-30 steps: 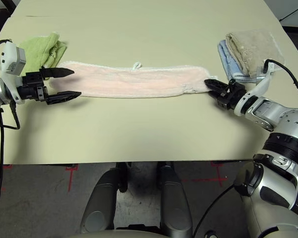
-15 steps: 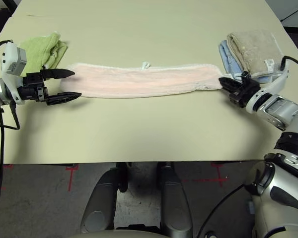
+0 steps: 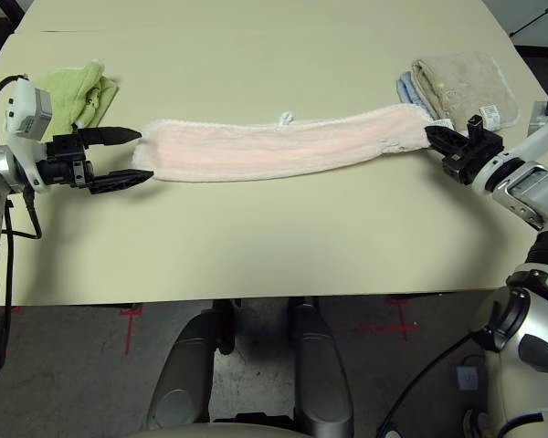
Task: Fold the towel and set it aside.
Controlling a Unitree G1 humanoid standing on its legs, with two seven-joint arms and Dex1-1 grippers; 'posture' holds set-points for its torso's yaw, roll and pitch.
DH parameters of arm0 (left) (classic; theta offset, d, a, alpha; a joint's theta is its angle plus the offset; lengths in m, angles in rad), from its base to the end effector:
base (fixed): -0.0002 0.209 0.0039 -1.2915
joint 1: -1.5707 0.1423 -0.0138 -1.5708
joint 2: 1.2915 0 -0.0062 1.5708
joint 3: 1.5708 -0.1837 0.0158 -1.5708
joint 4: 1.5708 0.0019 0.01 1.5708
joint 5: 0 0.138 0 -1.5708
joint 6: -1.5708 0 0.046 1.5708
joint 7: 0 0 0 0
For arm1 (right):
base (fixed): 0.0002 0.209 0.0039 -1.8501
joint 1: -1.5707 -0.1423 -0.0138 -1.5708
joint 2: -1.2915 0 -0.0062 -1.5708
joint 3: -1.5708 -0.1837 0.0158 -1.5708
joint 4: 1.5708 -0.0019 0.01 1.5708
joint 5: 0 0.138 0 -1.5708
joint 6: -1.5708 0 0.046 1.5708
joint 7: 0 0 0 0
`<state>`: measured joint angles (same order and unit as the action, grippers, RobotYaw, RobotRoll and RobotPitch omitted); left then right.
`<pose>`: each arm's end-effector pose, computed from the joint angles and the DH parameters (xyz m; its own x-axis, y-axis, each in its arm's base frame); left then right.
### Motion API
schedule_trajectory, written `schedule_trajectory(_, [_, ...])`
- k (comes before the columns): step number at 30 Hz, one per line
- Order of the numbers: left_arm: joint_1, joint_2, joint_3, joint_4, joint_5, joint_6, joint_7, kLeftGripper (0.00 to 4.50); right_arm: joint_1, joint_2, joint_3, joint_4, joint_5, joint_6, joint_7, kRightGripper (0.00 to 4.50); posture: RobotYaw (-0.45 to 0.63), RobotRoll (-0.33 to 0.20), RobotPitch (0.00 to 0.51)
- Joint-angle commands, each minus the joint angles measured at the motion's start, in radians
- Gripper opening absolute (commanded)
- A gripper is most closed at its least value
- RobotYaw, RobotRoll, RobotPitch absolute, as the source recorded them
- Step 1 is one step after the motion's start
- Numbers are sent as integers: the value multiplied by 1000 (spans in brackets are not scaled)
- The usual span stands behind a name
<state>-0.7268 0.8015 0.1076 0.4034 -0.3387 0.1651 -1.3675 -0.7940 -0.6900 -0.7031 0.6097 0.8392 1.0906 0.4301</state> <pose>0.2934 0.3038 0.2343 0.4834 -0.8548 -0.1889 0.8461 0.4008 0.3514 0.2747 -0.3409 0.1959 0.9433 0.3318 0.0062 -0.2145 0.5952 0.7744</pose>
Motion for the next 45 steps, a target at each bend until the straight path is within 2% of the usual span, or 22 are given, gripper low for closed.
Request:
schedule_trajectory(1, [23, -7, 1, -21, -16, -27, -16, 4500, 10, -18, 19, -7, -3, -41, 69, 45, -91, 0, 299])
schedule_trajectory(6, [18, -8, -5, -24, -20, -23, -13, 4500, -4, -13, 10, -50, 61, -3, 149, 45, -91, 0, 299])
schedule_trajectory(14, [17, -10, -15, -32, -21, -13, -13, 4500, -29, 14, 69, -147, 126, 62, 220, 45, -87, 0, 292])
schedule_trajectory(18, [18, -8, -17, -35, -22, -8, -14, 4500, -47, 17, 162, -214, 130, 93, 276, 45, -85, 0, 291])
schedule_trajectory(24, [21, -7, -19, -42, -21, 0, -10, 4500, -105, 19, 345, -287, 74, 74, 353, 45, -74, 0, 285])
schedule_trajectory(29, [28, -6, -18, -55, -21, 8, -4, 4500, -101, -9, 503, -355, 5, 55, 439, 45, -63, 0, 284])
schedule_trajectory(33, [34, -4, -15, -61, -22, 11, -2, 4500, -108, -9, 581, -378, -58, 38, 443, 45, -59, 0, 283])
schedule_trajectory(36, [40, -4, -14, -68, -23, 13, 2, 4500, -101, 2, 622, -408, -83, 47, 439, 45, -56, 0, 283])
schedule_trajectory(45, [48, -11, -16, -75, -24, 14, 10, 4500, -108, 110, 676, -481, -126, 114, 329, 45, -53, 0, 283])
